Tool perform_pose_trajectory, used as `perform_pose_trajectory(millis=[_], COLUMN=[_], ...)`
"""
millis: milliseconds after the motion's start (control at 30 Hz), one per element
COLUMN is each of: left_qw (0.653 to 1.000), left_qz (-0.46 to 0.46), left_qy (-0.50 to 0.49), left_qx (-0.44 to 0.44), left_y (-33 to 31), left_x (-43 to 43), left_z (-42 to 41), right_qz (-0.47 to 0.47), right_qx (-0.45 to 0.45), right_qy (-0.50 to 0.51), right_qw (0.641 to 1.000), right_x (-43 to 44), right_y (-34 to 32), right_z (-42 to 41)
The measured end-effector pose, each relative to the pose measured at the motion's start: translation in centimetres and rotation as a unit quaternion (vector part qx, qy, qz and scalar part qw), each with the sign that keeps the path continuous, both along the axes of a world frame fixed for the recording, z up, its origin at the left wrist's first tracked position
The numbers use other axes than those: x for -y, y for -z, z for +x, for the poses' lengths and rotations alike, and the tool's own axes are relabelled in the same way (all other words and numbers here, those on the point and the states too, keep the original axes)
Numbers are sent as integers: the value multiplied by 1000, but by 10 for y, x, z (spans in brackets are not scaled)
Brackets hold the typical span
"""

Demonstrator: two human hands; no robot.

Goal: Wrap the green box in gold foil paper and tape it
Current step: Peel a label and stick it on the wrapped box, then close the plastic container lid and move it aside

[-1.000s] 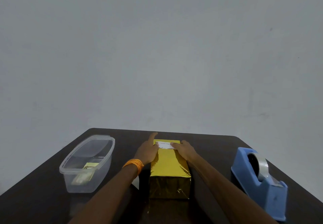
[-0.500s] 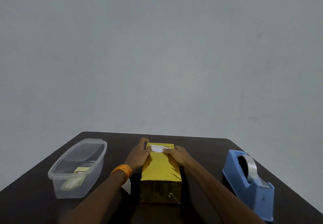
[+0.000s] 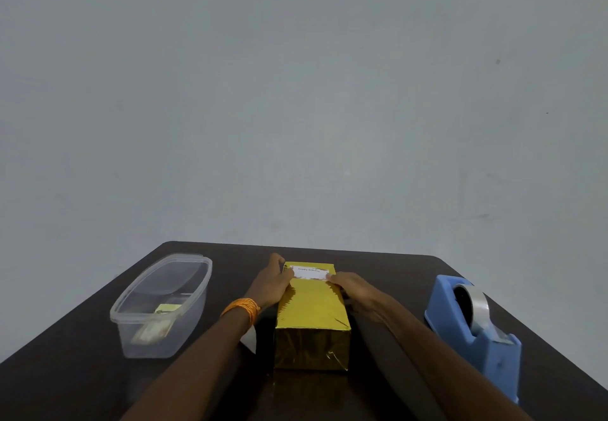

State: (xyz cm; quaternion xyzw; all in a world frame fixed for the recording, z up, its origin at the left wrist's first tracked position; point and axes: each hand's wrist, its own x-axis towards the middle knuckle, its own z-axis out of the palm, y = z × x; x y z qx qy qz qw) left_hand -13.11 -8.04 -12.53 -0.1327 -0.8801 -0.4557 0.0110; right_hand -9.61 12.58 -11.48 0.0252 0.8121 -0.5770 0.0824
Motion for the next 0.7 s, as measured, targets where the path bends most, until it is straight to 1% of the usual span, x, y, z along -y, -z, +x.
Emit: perform_pose_trajectory(millis=[100,167,267,433,567,633,700], left_qw=[999,998,995,989,981,976,971], left_qz=[3,13,33,57,80,99,112], left_qy=[-35,-56,-77,-99,-126,-144,-166], left_qx=[-14,-27,-58,-91,-120,-128,-128], left_y=[1,0,-11,-47,-77,-87,-94], left_x=[3,6,12,25,51,75,101], left_z=[3,5,9,17,25,32,36], right_qz=[-18,-18,50,95,66,51,42], right_qx=[-7,-43,-115,-194,-229,-233,-218], right_qy=[8,38,109,160,159,132,90], right_qw=[1000,998,986,963,958,962,971], right_x=[-3,-4,-10,3,36,64,93], right_y=[-4,-5,-9,-33,-57,-67,-75], right_z=[10,11,5,5,7,1,-6])
